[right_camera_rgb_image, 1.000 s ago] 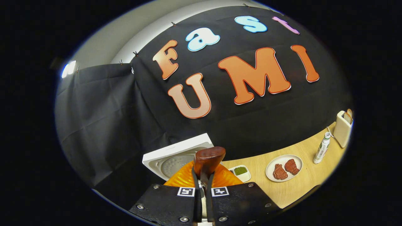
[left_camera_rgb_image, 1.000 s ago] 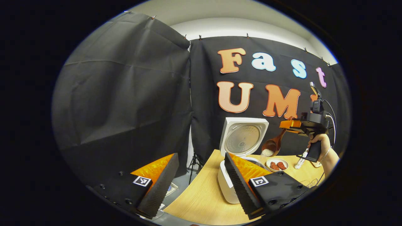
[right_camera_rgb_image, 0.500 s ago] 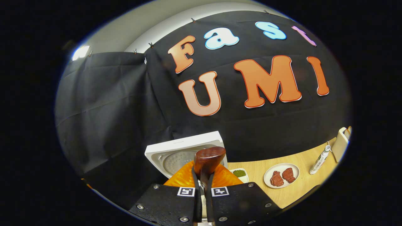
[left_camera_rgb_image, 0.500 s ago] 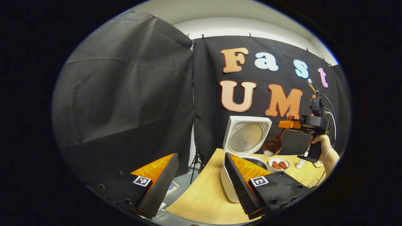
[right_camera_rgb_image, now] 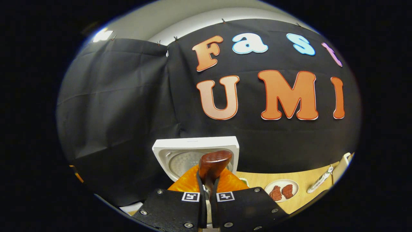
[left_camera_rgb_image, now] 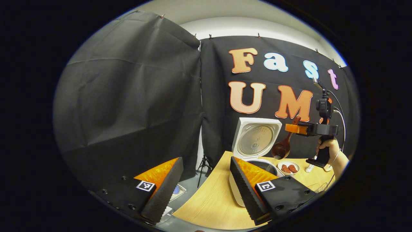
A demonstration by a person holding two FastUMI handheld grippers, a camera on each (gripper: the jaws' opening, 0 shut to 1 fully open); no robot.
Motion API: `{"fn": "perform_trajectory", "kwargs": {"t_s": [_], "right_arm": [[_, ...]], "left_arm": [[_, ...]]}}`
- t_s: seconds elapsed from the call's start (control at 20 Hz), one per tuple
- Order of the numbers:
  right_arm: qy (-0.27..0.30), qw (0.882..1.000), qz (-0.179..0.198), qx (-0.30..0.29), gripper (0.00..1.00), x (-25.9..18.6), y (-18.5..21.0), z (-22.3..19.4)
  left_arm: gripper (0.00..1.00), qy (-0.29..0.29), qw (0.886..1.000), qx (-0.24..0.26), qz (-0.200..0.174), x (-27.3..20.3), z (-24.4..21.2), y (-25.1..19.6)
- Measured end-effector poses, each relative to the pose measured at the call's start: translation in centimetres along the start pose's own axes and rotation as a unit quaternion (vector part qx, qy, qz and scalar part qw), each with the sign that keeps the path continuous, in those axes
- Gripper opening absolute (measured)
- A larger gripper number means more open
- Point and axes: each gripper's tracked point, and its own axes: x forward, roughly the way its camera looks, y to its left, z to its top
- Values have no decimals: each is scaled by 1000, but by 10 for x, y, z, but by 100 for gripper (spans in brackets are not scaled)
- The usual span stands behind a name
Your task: Close the left gripper, press the button to open the rice cooker; take a wooden spoon from the chopstick holder with the right hand, scoop a spoonful of rice and pour it into the rice cooker, then put the wooden spoon back into the chopstick holder.
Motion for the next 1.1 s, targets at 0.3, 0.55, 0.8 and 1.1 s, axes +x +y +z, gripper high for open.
{"fn": "perform_trajectory", "kwargs": {"t_s": [0.3, 0.55, 0.8, 1.1], "right_arm": [[-9, 996, 16, -82, 5, -6, 12, -3], [-4, 998, 17, -68, 5, -12, 8, -10], [-1, 1000, 4, -6, 5, -27, -14, -9], [3, 998, -24, 50, 5, -59, -63, -8]], "left_arm": [[99, 1, 1000, 0, 3, -2, -3, 0], [100, 3, 1000, 1, 1, -4, -4, -2], [99, 0, 1000, -5, -9, -7, -2, -9], [100, 0, 1000, -7, -30, -12, 0, -24]]}}
